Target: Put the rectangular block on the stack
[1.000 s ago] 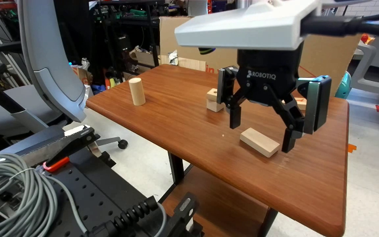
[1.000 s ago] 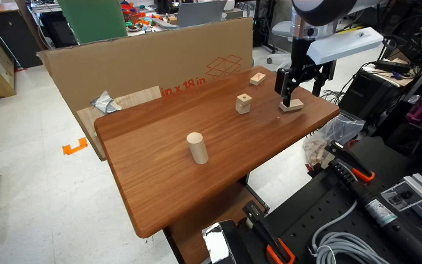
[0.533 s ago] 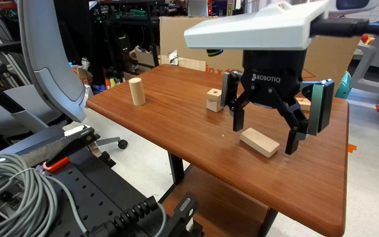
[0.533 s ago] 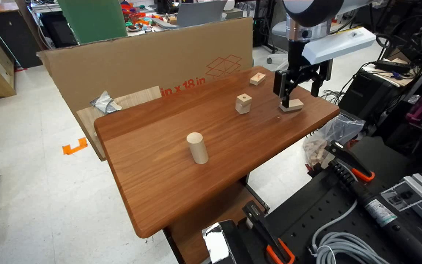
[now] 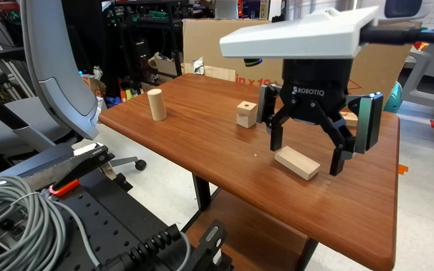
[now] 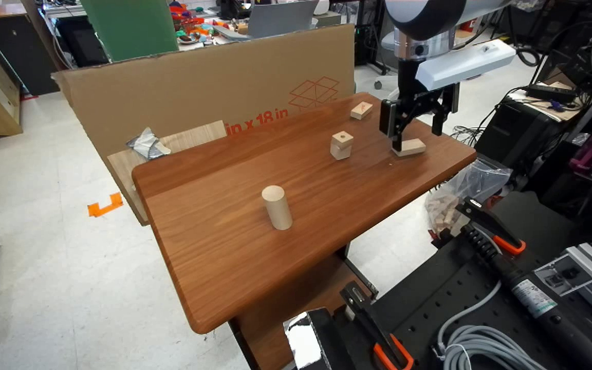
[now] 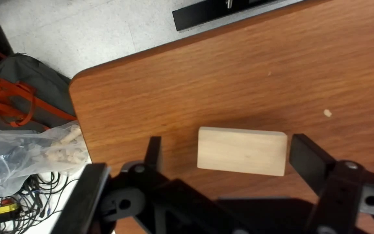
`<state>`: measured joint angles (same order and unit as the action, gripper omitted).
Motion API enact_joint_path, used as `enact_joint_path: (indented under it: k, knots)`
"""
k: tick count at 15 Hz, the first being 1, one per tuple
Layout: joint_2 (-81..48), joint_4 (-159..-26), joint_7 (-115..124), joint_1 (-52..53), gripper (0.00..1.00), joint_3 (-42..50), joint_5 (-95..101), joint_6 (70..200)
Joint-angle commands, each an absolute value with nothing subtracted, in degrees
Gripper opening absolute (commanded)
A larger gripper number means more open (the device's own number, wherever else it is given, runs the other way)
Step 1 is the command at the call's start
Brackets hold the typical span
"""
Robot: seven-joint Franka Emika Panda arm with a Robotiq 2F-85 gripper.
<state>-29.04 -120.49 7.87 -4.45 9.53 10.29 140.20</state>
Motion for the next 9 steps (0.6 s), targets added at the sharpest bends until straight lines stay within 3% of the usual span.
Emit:
enact_joint_path:
  k: [1,5,6,7,9]
  knots:
    - [-31.54,-116.82,7.07,-4.36,1.00,9.79,10.26,137.11]
    - [-32.87,-115.23,6.49,-4.56,1.00,9.15,9.69,134.85]
    - [-33.18,-115.00,6.26,-4.54,0.75,9.00,9.69,134.44]
    - [-33.45,-114.86,6.14,-4.40,0.74,8.98,9.95,134.30]
    - [-33.57,-114.51,5.42,-4.31,0.58,8.67,10.16,133.85]
